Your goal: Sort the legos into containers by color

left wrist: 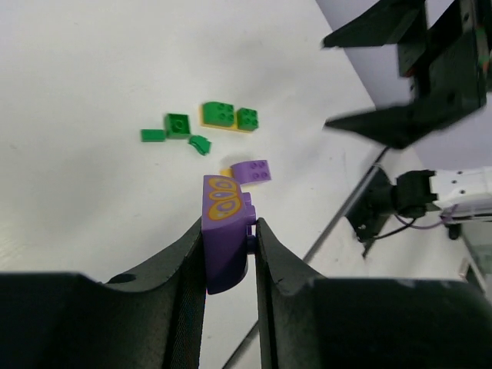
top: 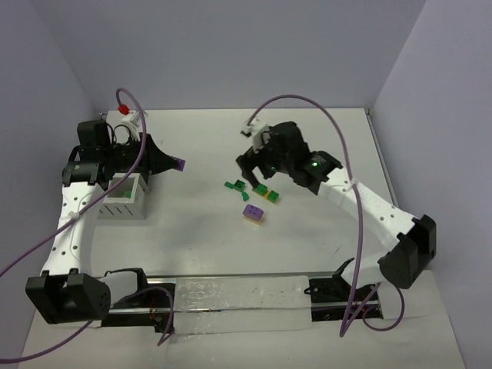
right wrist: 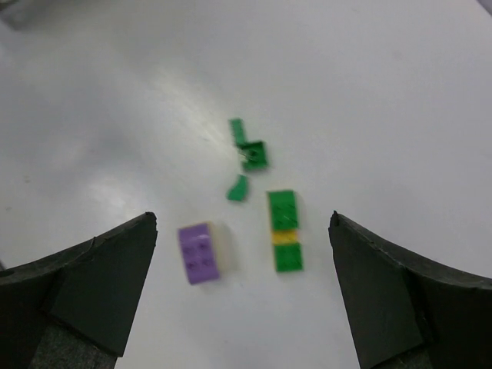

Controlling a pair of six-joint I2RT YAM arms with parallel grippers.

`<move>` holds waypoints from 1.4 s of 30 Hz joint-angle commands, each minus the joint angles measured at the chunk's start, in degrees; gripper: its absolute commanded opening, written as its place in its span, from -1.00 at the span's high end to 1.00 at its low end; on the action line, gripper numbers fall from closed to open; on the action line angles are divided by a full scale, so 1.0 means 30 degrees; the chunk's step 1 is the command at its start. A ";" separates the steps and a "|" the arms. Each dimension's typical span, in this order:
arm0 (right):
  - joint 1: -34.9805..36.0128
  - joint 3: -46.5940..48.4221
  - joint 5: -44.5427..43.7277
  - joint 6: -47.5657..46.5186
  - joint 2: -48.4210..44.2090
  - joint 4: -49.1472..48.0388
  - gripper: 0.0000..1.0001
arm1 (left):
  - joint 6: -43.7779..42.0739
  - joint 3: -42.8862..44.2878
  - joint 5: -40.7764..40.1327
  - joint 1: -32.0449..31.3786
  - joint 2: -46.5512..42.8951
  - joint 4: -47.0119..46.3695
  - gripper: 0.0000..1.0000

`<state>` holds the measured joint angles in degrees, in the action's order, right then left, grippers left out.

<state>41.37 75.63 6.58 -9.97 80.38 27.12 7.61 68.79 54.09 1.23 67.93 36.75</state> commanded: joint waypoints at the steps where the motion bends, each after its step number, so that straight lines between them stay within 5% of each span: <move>1: -0.2242 -0.1534 -0.0339 -0.0305 -0.2213 -0.0603 -1.00 | -0.2331 0.0880 -0.1000 0.0841 -0.0932 0.1052 1.00; 14: -0.6316 -0.2791 -0.0041 -0.0001 0.0589 -0.2265 -1.00 | -0.5474 0.0536 0.0183 0.3929 0.1416 -0.0934 1.00; 24: -0.7134 -0.2997 0.1504 -0.3085 0.0869 -0.3628 -1.00 | -0.4530 0.2351 -0.0006 0.6510 0.3441 -0.3169 1.00; 42: -0.7952 0.0594 0.2688 -0.1979 0.5351 -0.2056 -1.00 | -0.6086 0.9237 -0.1849 1.0771 0.7546 0.2414 0.98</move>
<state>18.45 73.98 12.94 -16.40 95.21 20.63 -6.81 93.17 50.16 32.73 90.16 39.34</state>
